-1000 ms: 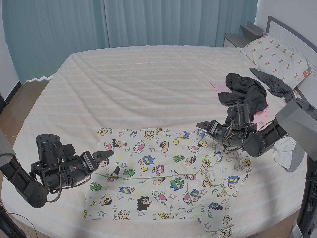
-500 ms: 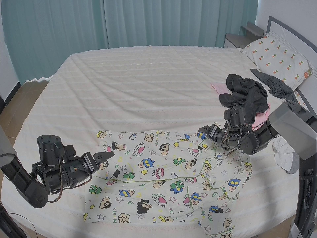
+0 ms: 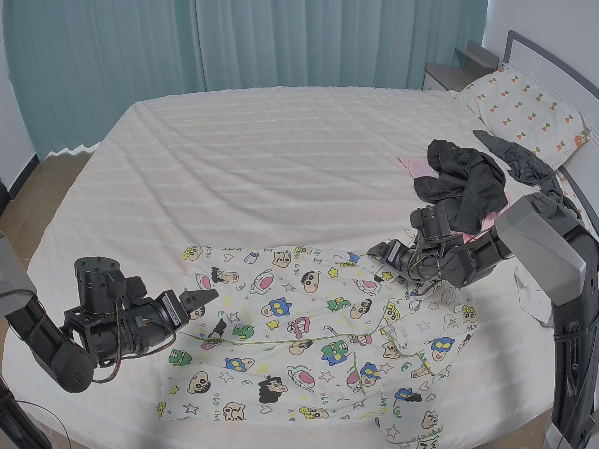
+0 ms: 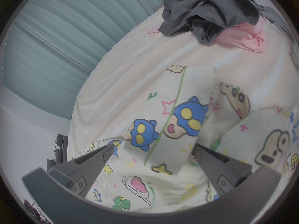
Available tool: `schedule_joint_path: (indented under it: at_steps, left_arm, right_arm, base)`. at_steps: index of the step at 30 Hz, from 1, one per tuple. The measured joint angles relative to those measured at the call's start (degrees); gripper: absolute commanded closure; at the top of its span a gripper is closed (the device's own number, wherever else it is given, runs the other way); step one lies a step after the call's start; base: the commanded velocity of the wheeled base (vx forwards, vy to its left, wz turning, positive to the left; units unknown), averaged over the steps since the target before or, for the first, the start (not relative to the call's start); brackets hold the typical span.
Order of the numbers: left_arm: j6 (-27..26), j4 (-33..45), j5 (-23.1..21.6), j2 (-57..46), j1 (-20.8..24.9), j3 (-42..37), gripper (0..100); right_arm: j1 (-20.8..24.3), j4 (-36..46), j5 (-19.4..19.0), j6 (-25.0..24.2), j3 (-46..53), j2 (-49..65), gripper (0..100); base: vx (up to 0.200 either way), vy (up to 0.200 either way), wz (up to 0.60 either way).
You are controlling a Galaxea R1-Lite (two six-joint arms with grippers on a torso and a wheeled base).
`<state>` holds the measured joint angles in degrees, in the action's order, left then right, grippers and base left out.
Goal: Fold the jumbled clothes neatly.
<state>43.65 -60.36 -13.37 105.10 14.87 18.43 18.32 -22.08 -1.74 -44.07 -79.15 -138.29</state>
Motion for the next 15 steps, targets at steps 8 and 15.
schedule_joint_path:
  at_steps: [8, 15]
  left_arm:
    - [0.0, -0.02, 0.05, 0.63, 0.22, -0.02, 0]
    - [0.02, -0.02, 0.1, 1.0, 0.28, -0.02, 0]
  right_arm:
    - [0.89, 4.16, 1.99, -0.4, -14.34, -4.18, 0]
    - [-0.3, 4.6, 3.9, -0.51, -28.72, -7.39, 0]
  base:
    - [0.0, 0.0, 0.0]
    - [0.0, 0.0, 0.0]
